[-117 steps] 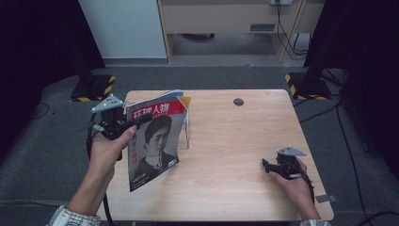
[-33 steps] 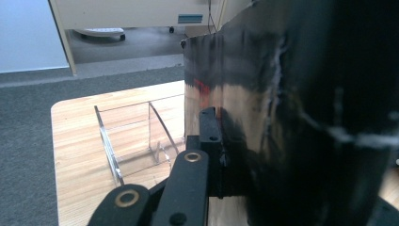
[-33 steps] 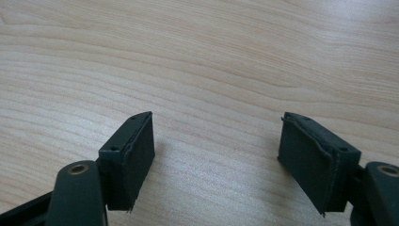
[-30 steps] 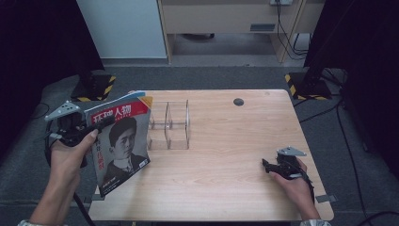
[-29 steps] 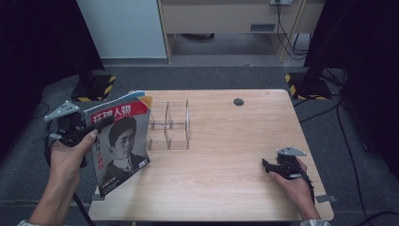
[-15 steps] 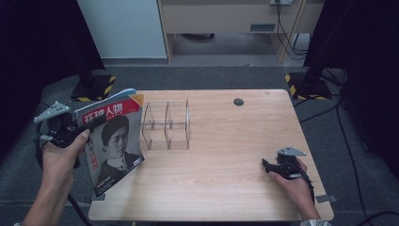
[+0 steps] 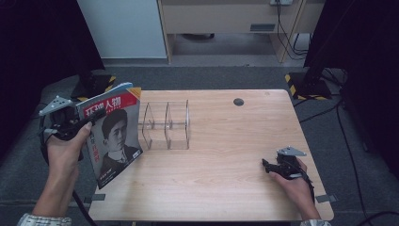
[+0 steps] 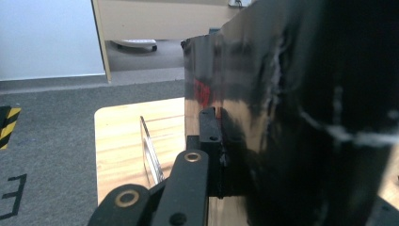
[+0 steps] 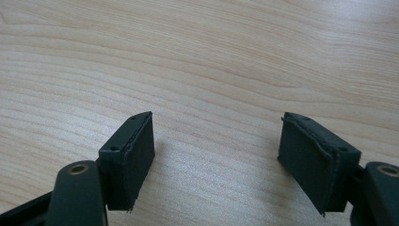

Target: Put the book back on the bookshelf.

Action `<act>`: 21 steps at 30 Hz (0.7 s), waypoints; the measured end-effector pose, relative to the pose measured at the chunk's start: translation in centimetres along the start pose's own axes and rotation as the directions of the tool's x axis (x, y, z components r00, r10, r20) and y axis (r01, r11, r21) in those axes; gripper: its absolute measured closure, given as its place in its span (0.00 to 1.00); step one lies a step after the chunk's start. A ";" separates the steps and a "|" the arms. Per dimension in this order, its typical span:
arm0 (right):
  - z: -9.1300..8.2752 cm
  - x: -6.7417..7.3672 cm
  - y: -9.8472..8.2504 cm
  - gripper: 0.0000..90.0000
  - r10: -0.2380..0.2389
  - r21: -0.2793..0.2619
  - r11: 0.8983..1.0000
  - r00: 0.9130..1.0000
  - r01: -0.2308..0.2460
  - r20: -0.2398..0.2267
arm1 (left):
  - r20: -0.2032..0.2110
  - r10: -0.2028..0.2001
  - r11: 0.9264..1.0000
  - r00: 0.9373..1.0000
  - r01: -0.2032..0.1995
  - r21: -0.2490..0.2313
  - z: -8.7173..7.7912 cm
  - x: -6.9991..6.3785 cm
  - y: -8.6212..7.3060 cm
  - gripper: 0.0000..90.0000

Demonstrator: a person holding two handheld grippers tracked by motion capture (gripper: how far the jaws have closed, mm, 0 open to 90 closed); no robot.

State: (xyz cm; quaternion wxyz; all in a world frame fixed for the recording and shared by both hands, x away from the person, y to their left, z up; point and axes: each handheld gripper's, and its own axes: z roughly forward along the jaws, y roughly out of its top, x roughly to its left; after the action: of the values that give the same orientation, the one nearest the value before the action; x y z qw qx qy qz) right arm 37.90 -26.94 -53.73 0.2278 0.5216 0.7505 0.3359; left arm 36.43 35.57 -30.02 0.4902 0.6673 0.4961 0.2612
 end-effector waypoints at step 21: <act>0.0 0.0 0.0 0.30 0.000 0.000 1.000 1.000 0.000 0.000 | -0.056 -0.029 0.999 0.998 0.027 -0.045 2.6 1.0 -0.5 0.96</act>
State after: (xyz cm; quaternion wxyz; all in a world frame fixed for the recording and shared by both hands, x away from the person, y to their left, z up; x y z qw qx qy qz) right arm 37.91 -26.94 -53.73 0.2279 0.5214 0.7506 0.3358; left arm 38.80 35.50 -31.58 0.4941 0.6416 0.5133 0.2842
